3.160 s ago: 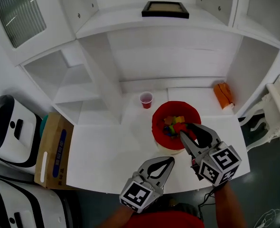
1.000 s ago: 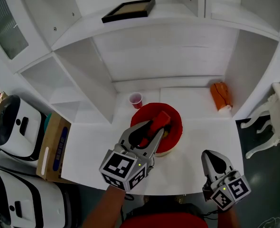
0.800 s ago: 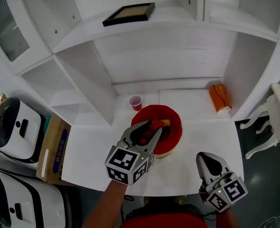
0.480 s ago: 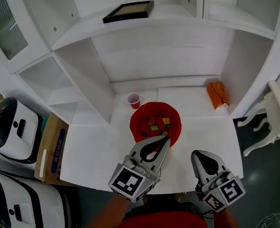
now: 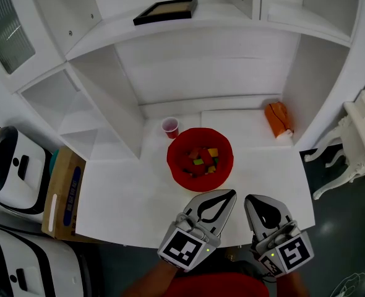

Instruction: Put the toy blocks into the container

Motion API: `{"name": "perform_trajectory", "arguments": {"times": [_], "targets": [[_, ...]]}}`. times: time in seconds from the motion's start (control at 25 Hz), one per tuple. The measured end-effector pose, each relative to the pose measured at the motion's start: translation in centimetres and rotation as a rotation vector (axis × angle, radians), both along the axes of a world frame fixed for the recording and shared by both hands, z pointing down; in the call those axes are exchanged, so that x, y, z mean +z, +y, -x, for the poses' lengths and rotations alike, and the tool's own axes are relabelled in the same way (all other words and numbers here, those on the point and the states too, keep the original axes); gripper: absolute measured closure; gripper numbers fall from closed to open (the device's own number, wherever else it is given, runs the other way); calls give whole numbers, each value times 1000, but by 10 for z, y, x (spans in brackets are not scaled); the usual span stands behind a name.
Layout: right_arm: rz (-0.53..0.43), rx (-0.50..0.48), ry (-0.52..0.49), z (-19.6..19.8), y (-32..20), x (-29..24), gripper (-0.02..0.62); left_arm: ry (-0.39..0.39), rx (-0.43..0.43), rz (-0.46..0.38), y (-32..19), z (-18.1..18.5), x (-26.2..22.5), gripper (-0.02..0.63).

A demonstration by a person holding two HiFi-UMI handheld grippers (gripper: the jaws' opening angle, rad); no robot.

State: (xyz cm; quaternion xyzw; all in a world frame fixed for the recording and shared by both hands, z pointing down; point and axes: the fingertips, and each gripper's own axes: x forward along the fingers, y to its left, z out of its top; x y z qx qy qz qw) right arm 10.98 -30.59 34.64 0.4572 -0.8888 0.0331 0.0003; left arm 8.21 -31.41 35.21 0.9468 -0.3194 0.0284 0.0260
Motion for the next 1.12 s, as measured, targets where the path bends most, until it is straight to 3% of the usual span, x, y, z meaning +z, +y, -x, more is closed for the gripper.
{"name": "perform_trajectory", "arguments": {"times": [1.12], "targets": [[-12, 2, -6, 6, 1, -7, 584, -4, 45, -12, 8, 4, -8, 595]]}}
